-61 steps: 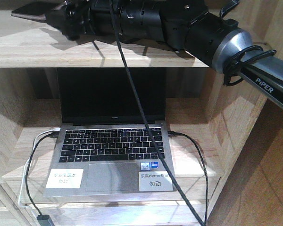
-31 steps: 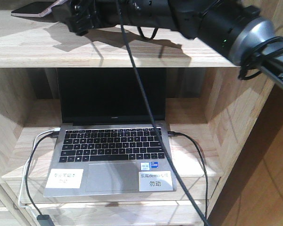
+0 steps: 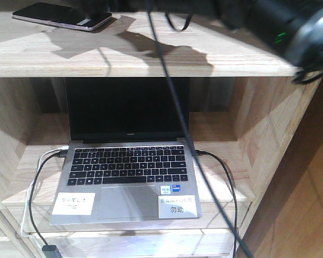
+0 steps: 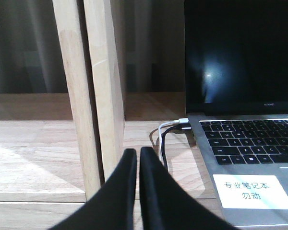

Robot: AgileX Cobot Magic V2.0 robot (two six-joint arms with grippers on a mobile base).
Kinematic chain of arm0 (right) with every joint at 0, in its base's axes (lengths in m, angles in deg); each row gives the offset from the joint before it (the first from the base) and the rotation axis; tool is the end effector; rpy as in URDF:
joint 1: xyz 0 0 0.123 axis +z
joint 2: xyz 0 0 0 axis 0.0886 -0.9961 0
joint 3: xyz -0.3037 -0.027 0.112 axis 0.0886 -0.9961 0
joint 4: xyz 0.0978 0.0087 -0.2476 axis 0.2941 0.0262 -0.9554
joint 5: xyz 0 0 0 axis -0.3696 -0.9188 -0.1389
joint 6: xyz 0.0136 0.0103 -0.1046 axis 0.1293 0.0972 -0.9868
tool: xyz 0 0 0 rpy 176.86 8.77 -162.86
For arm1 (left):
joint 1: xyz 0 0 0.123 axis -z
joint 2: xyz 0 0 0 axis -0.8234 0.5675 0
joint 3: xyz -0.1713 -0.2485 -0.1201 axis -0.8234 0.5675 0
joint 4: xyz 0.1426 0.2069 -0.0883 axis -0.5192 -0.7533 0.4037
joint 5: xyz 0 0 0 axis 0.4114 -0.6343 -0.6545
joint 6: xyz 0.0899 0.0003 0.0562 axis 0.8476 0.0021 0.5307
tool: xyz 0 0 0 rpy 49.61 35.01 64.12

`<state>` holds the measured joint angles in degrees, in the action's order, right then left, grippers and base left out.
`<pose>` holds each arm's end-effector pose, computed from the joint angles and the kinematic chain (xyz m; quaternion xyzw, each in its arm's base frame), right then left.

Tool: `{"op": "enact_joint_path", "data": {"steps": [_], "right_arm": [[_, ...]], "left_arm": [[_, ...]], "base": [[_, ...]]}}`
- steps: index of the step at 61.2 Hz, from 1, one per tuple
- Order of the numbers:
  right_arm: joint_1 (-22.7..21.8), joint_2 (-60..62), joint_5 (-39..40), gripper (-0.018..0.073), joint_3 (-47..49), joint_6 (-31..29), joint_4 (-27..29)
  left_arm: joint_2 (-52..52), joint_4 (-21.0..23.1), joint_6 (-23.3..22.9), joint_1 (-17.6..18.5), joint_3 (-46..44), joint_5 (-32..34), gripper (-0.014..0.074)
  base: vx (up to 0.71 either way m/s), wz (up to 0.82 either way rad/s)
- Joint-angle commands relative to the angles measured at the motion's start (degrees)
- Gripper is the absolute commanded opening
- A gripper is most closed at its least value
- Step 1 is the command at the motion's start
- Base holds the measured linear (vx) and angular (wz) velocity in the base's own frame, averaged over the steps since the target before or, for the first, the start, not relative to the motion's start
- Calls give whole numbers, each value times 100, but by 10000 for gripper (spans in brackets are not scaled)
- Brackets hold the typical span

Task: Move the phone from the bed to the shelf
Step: 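Lower the phone flat onto the upper shelf and open the right gripper, then withdraw the open right gripper away from the phone on the shelf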

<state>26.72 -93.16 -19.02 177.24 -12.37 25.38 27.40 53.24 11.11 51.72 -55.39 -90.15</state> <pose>0.3872 0.2894 0.4808 -0.3437 0.6638 0.3106 0.5872 0.0449 -0.0003 0.1785 -0.0109 0.7603 0.0128 0.6494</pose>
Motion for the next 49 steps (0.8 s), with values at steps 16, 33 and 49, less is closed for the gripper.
{"op": "enact_joint_path", "data": {"steps": [16,33,49], "right_arm": [[-39,707,-386,206,180,526,-757],[-222,977,-1006,-11,180,956,-928],[-852,1299,-1837,-8,180,1169,-898]], "left_arm": [[-33,36,-22,-6,14,420,1],[-33,36,-22,-6,14,420,1],[-33,36,-22,-6,14,420,1]], "base": [[0,0],[0,0],[0,0]]}}
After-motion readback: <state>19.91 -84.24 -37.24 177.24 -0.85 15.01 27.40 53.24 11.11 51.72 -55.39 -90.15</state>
